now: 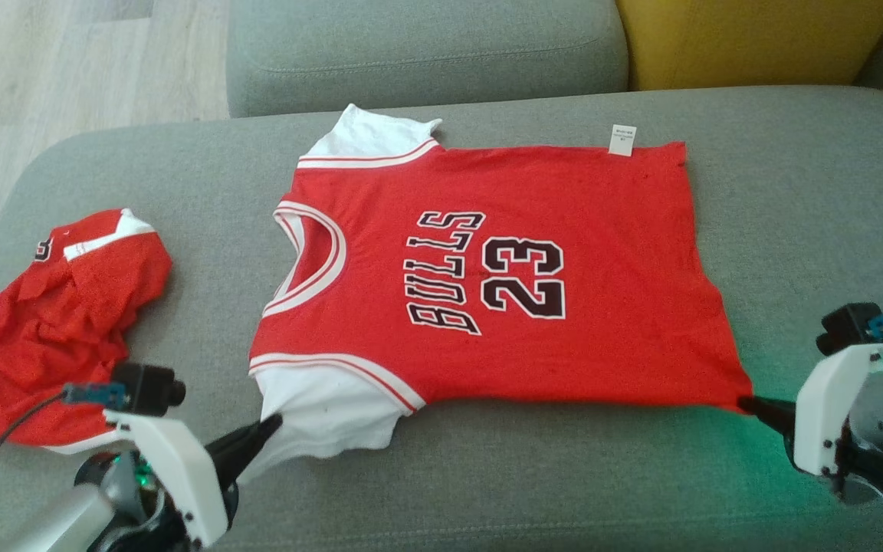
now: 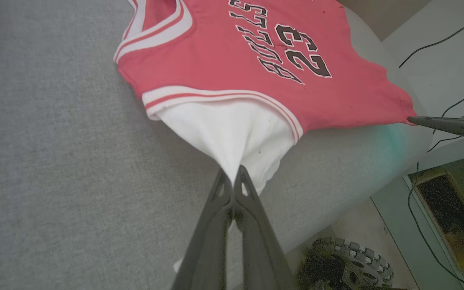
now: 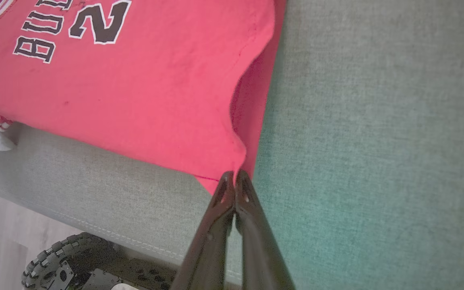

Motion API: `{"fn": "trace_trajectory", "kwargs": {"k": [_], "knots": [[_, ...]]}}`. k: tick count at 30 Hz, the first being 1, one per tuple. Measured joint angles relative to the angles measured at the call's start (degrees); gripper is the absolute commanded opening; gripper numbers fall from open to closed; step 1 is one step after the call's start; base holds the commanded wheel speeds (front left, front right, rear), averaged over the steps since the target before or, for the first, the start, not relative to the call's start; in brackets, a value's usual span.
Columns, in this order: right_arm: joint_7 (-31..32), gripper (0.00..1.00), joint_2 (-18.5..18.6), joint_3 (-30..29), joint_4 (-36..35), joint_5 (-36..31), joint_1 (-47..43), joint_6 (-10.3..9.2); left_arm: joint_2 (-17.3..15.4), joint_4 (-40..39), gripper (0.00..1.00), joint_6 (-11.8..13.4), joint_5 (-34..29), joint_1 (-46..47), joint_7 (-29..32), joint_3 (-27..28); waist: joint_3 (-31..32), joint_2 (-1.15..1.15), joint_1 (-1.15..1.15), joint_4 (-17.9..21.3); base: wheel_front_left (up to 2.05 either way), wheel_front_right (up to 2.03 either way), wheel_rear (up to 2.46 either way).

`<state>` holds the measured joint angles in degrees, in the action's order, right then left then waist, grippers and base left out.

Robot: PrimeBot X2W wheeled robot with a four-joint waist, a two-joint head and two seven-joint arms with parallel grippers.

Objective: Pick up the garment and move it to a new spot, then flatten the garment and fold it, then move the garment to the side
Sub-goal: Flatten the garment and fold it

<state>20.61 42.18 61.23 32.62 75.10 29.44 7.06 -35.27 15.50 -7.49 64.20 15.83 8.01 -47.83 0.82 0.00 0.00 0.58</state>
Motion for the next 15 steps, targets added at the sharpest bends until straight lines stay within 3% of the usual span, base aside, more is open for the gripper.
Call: {"fn": "trace_trajectory", "kwargs": {"k": [7,15], "knots": [[4.19,0.0,3.08,0.07,-2.88,3.44,-1.75,0.0,-3.53,-5.21,0.0,0.0,4.27,-3.46,3.18,0.05,-0.3,0.0,0.0,0.38,0.0,0.0,0.0],[6.15,0.0,3.38,-0.57,-4.74,5.68,-3.09,0.0,-6.03,-9.73,0.0,0.29,7.49,-4.43,6.93,0.29,-0.45,0.0,0.0,0.49,0.0,0.0,0.0]]}}
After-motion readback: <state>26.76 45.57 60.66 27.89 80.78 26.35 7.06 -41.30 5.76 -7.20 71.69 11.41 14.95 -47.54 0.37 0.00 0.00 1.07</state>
